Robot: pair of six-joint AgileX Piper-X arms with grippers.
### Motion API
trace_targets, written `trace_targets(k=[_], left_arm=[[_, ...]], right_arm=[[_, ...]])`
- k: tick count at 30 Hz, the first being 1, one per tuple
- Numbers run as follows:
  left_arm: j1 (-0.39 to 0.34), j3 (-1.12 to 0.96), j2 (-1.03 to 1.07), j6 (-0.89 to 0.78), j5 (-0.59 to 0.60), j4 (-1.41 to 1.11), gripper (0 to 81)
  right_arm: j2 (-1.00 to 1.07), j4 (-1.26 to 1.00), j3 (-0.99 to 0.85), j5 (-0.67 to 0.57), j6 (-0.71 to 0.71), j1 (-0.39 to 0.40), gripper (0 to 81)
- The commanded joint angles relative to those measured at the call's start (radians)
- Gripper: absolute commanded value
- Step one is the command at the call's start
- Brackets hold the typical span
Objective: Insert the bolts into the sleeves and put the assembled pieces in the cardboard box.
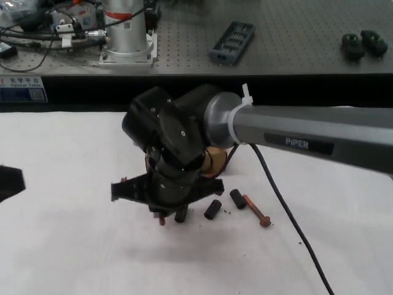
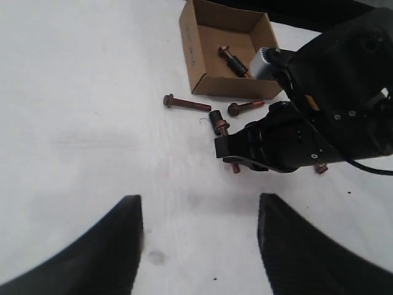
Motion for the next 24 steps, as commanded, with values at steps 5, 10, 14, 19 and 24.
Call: trace_targets(k=[5,10,14,19,24], left_arm=[[0.003,-0.010,0.056,-0.036,0.052,-0.062,41.0],[0.003,-0.010,0.056,-0.036,0.050,-0.062,41.0],[0.003,-0.010,0.056,-0.036,0.048,-0.056,41.0],[0.003,-0.010,0.056,-0.032,0.060,-0.053,41.0],[0.003,-0.057,0.045,-0.016,0.060,-0.030,41.0]], right_arm=[[-0.029,0.016,0.018,0.018,0.152,0.081,3.7],[-0.029,0.036,0.032,0.053,0.159,0.155,3.7],[-0.029,0.052,0.032,0.036,0.193,0.168,3.7],[-0.034,0.092,0.032,-0.032,0.134,0.168,0.1],[-0.044,0.129,0.032,-0.056,0.044,0.172,28.4]])
